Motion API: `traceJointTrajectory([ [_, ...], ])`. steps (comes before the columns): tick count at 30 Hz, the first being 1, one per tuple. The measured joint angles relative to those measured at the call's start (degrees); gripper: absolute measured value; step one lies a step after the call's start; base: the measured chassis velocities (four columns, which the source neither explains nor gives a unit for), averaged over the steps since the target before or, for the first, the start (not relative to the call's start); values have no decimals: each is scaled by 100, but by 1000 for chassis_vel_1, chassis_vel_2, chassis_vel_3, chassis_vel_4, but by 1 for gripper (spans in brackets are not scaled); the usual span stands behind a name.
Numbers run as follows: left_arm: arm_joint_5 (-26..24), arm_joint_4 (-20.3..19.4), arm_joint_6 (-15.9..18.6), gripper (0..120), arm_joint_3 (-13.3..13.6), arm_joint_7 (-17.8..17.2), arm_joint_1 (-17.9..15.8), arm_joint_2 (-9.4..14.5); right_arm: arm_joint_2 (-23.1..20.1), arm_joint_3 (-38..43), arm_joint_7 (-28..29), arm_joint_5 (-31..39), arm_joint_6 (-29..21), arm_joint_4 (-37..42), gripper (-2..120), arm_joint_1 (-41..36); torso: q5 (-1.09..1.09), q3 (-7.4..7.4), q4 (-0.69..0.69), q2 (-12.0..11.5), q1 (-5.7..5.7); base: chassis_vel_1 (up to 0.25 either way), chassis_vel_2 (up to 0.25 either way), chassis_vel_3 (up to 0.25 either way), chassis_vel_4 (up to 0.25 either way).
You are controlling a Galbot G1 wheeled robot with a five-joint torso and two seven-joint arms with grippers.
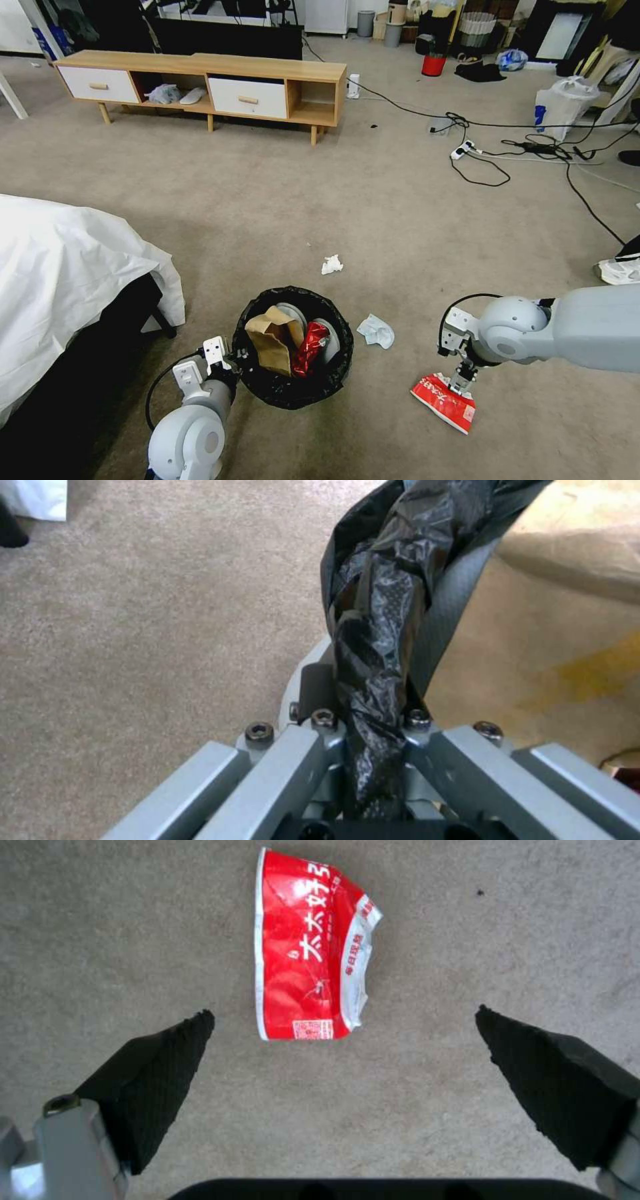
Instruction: Pick up the trash bin, then pick up the garbage from the floor and place it into the trash bin.
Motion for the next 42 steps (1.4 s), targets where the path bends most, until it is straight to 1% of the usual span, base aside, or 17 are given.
traceJointTrajectory([
  [5, -2, 22, -9, 2, -22, 4, -3, 20, -134, 179, -4, -67, -1, -167, 100, -291, 0, 0, 2, 0, 0, 0, 0, 0, 0],
  [11, -21, 24, -15, 2, -50, 6, -1, 47, -252, 409, -9, -141, -2, -361, 100, -590, 0, 0, 1, 1, 0, 0, 0, 0, 0],
  [25, -35, 30, -33, 2, -70, 8, 28, 77, -397, 729, -115, -342, -2, -825, 100, -951, 0, 0, 1, 1, 0, 0, 0, 0, 0],
  [31, -31, 30, -35, 2, -70, 8, 46, 81, -449, 913, -158, -455, -2, -1007, 100, -1194, -1, 0, 1, 1, 0, 0, 0, 0, 0],
  [33, -21, 30, -36, 2, -70, 8, 59, 82, -503, 1062, -177, -525, -2, -1121, 100, -1372, -1, 0, 1, 1, 0, 0, 0, 0, 0],
  [42, 6, 5, -36, 2, -67, 8, 99, 80, -675, 1285, -190, -646, -2, -1336, 100, -1741, 0, 0, 0, 1, 0, 0, 0, 0, 0],
])
